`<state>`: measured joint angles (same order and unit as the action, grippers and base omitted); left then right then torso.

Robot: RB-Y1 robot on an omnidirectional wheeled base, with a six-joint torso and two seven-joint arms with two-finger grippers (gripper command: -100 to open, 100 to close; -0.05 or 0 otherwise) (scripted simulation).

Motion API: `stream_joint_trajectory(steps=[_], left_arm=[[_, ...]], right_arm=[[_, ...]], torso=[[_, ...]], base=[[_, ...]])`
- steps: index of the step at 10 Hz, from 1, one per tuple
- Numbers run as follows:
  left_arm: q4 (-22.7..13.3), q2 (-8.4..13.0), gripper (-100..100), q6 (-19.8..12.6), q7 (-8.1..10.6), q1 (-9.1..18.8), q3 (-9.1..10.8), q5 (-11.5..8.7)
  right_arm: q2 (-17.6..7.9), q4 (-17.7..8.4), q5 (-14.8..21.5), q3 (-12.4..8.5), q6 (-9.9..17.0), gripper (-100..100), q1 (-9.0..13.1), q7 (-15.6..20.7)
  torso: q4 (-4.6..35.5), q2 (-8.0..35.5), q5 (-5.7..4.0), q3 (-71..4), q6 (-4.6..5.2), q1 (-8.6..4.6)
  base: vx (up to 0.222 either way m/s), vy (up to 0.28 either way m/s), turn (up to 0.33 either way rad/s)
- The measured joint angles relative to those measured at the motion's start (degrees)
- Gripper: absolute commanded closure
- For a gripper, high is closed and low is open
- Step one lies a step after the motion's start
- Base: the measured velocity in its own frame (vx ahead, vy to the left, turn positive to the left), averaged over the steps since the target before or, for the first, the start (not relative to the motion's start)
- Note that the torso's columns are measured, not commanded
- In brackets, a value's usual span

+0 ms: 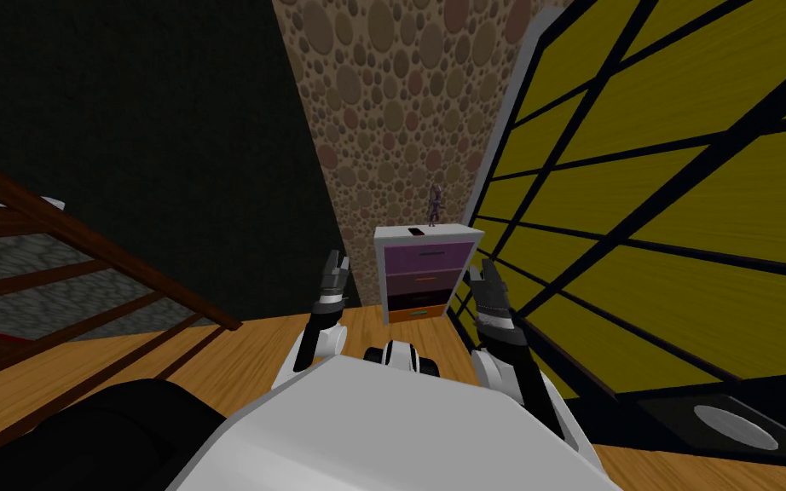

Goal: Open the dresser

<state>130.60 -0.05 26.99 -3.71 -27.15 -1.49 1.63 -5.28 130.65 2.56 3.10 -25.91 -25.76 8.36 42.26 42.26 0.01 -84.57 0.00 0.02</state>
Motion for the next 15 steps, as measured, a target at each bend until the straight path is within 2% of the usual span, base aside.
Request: stream_joint_trajectory(steps=[1, 3, 4, 5, 6, 10, 11, 13, 15], left_arm=[[0.0, 0.0, 0, 0.0, 0.00, 0.0, 0.00, 0.0], [0.0, 0.0, 0, 0.0, 0.00, 0.0, 0.00, 0.0], [0.0, 0.0, 0, 0.0, 0.00, 0.0, 0.00, 0.0], [0.0, 0.0, 0, 0.0, 0.00, 0.0, 0.00, 0.0], [0.0, 0.0, 0, 0.0, 0.00, 0.0, 0.00, 0.0], [0.0, 0.0, 0, 0.0, 0.00, 0.0, 0.00, 0.0], [0.0, 0.0, 0, 0.0, 0.00, 0.0, 0.00, 0.0], [0.0, 0.0, 0, 0.0, 0.00, 0.0, 0.00, 0.0], [0.0, 0.0, 0, 0.0, 0.00, 0.0, 0.00, 0.0]], right_arm=[[-0.7, -0.5, 1.7, 0.6, 2.0, -100, -0.1, 0.0], [-1.8, -2.4, 3.8, 0.7, 3.9, -100, 0.3, -0.2], [-2.0, -4.3, 5.6, 1.5, 5.4, -100, 1.1, 0.0], [-2.1, -4.8, 6.9, 2.0, 6.7, -100, 1.1, 0.2], [-2.4, -7.0, 8.5, 2.3, 7.7, -100, 1.8, 0.3], [-3.6, -9.9, 13.9, 3.7, 13.3, -100, 2.6, 0.3], [-3.3, -11.4, 15.3, 4.2, 14.2, -100, 3.1, 0.6], [-4.5, -12.5, 18.0, 4.7, 17.9, -100, 3.7, 0.2], [-4.8, -15.2, 20.9, 5.4, 20.2, -100, 4.0, 0.4]], torso=[[0.0, 0.0, 0.00, 0.0, 0.00, -0.01], [0.0, 0.0, -0.02, 0.0, 0.00, -0.05], [0.0, 0.0, -0.01, 0.0, -0.02, -0.01], [0.0, 0.0, 0.00, 0.0, 0.03, -0.02], [0.0, 0.0, -0.01, 0.0, -0.01, -0.01], [0.0, 0.0, -0.01, 0.0, -0.01, -0.02], [0.0, 0.0, -0.01, 0.0, 0.01, -0.03], [0.0, 0.0, -0.01, 0.0, 0.02, -0.03], [0.0, 0.0, -0.01, 0.0, 0.01, -0.04]], base=[[0.008, 0.017, 0.033], [0.007, 0.020, 0.104], [0.008, 0.017, 0.062], [0.007, 0.023, 0.095], [0.008, 0.019, 0.051], [0.010, 0.020, 0.082], [0.008, 0.025, 0.121], [0.008, 0.023, 0.087], [0.011, 0.020, 0.102]])
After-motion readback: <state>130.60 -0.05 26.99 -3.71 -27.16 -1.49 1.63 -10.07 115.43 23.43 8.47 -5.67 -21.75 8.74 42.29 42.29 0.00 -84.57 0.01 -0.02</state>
